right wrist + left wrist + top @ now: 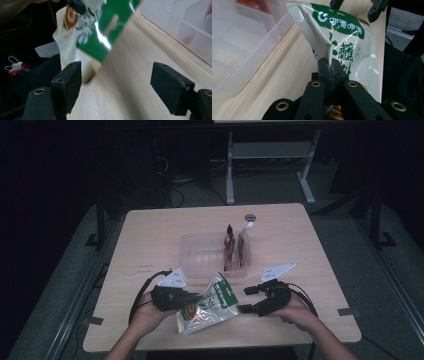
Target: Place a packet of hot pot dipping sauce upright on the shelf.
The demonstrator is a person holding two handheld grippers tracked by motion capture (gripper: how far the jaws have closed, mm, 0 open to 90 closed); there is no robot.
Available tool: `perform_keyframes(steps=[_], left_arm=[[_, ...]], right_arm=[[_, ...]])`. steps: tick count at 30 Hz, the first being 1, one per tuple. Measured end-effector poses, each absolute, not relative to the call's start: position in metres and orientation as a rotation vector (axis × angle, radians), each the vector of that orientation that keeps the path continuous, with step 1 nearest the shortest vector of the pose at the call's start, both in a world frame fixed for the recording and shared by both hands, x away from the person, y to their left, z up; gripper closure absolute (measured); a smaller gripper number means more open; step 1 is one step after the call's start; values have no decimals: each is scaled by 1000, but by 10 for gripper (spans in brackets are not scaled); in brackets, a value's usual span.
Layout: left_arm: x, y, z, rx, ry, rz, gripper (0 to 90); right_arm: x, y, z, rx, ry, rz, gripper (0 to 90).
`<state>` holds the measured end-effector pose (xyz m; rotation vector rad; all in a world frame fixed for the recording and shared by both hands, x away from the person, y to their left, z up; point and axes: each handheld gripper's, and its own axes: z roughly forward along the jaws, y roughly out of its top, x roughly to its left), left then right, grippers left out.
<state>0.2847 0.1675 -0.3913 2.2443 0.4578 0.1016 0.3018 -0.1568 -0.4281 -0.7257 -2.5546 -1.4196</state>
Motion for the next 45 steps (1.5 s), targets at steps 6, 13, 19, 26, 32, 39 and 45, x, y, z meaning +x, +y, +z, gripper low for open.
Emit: perform_keyframes(steps=[6, 13, 19, 26, 32, 39, 45], left_arm=[[285, 146, -396, 2262, 410, 99, 896], [285, 132, -400, 2266, 363, 103, 896], [284, 134, -402, 2262, 357, 116, 895], [285, 135, -403, 2254, 359, 128, 895], [285, 133, -404, 2262, 350, 131, 894], [286, 135, -403, 2245, 345, 126, 893], [284, 136, -402, 2239, 320, 128, 893]], right_arm=[[303, -152, -428, -709, -2543, -1420, 261], [303, -145, -430, -685, -2538, -1403, 320], [304, -140, -432, -675, -2526, -1389, 394], [308, -145, -434, -671, -2472, -1411, 525], [304, -137, -434, -597, -2494, -1397, 675], [307, -138, -433, -583, -2463, -1402, 765], [310, -140, -434, -600, -2426, -1413, 690]])
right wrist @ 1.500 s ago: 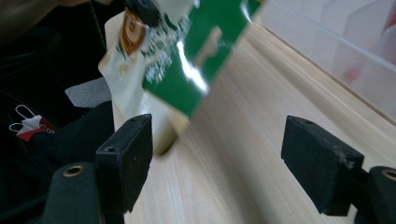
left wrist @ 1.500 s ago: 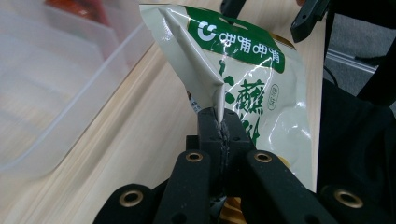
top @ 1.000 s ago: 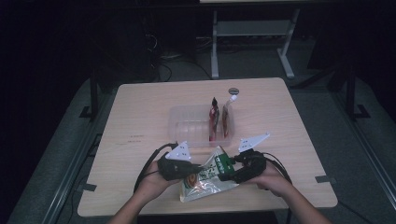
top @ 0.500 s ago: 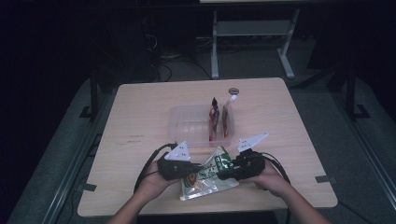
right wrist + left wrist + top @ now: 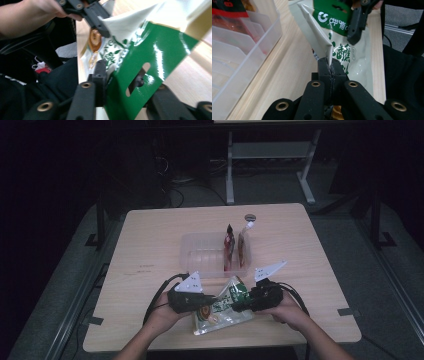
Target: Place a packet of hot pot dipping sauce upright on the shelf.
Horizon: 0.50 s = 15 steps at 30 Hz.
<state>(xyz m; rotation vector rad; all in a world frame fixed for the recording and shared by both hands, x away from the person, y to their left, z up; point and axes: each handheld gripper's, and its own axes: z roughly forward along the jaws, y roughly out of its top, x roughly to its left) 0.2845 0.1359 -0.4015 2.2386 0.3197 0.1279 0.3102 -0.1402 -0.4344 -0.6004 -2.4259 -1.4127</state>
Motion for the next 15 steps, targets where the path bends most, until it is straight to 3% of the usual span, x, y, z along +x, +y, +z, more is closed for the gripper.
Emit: perform_keyframes(steps=[6, 15], left_arm=[[283, 135, -401, 2243, 284, 128, 894], [285, 137, -404, 2243, 287, 131, 874]], right_arm=[[313, -143, -434, -621, -2383, -1450, 705], [312, -141, -435, -609, -2401, -1420, 895]])
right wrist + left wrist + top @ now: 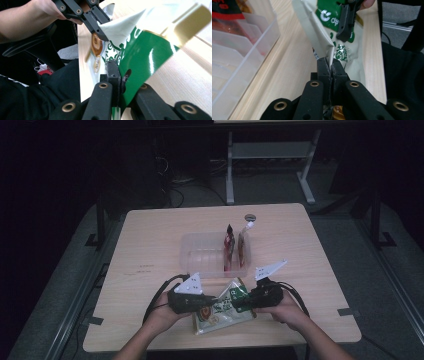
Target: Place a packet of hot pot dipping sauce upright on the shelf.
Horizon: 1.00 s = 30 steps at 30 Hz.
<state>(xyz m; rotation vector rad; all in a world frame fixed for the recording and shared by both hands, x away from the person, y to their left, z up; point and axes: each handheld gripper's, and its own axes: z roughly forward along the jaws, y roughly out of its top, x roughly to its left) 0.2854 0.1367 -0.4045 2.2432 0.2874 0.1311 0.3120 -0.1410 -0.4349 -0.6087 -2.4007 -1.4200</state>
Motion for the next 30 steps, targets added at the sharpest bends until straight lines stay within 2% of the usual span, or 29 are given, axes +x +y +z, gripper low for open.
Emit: perform_keyframes(steps=[4, 9, 12, 18, 27, 30], left_arm=[[288, 142, -403, 2192, 333, 145, 811], [293, 159, -399, 2138, 427, 177, 640], [294, 169, -400, 2131, 459, 180, 602], [292, 185, -405, 2149, 511, 171, 512], [291, 192, -413, 2231, 530, 111, 295], [290, 196, -414, 2228, 549, 102, 253]], right_arm=[[312, -142, -433, -615, -2392, -1423, 900], [311, -145, -430, -603, -2367, -1459, 900], [311, -147, -425, -590, -2344, -1495, 900], [311, -146, -414, -563, -2332, -1555, 900], [309, -139, -397, -505, -2401, -1574, 900], [311, -134, -392, -477, -2426, -1571, 900]])
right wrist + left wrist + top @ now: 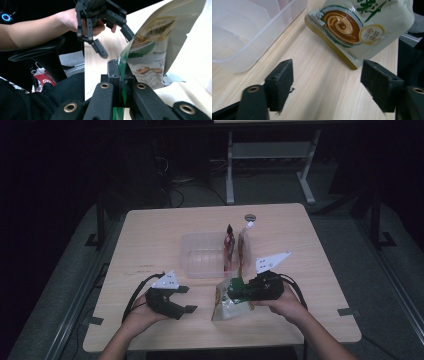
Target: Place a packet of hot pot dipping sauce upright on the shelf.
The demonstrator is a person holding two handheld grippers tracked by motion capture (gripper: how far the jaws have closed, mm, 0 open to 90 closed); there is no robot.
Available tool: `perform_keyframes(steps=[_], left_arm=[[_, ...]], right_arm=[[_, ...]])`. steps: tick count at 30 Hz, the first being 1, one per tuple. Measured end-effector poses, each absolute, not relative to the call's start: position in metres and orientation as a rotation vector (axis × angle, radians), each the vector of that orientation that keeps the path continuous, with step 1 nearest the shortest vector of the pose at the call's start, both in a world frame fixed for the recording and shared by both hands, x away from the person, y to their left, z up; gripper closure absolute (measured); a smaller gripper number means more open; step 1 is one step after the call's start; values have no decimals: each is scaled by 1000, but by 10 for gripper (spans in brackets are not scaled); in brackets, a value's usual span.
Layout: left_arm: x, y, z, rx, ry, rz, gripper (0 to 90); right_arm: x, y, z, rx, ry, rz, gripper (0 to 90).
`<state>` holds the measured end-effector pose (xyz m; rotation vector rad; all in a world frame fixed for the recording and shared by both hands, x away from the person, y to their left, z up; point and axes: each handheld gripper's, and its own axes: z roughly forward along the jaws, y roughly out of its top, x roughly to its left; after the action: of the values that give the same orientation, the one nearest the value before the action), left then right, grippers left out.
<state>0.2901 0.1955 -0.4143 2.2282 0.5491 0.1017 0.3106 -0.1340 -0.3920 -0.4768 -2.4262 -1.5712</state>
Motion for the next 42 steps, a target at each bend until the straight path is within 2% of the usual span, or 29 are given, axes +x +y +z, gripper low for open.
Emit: perform_keyframes(steps=[6, 13, 28, 42], left_arm=[[287, 208, -416, 2218, 593, 120, 173], [284, 225, -421, 2214, 645, 120, 170], [280, 230, -421, 2218, 651, 148, 166], [282, 230, -424, 2228, 638, 146, 164]], right_arm=[[320, -123, -379, -447, -2452, -1595, 900], [334, -104, -356, -409, -2491, -1601, 900], [379, -63, -319, -435, -2560, -1612, 900], [420, -38, -318, -536, -2589, -1605, 900]])
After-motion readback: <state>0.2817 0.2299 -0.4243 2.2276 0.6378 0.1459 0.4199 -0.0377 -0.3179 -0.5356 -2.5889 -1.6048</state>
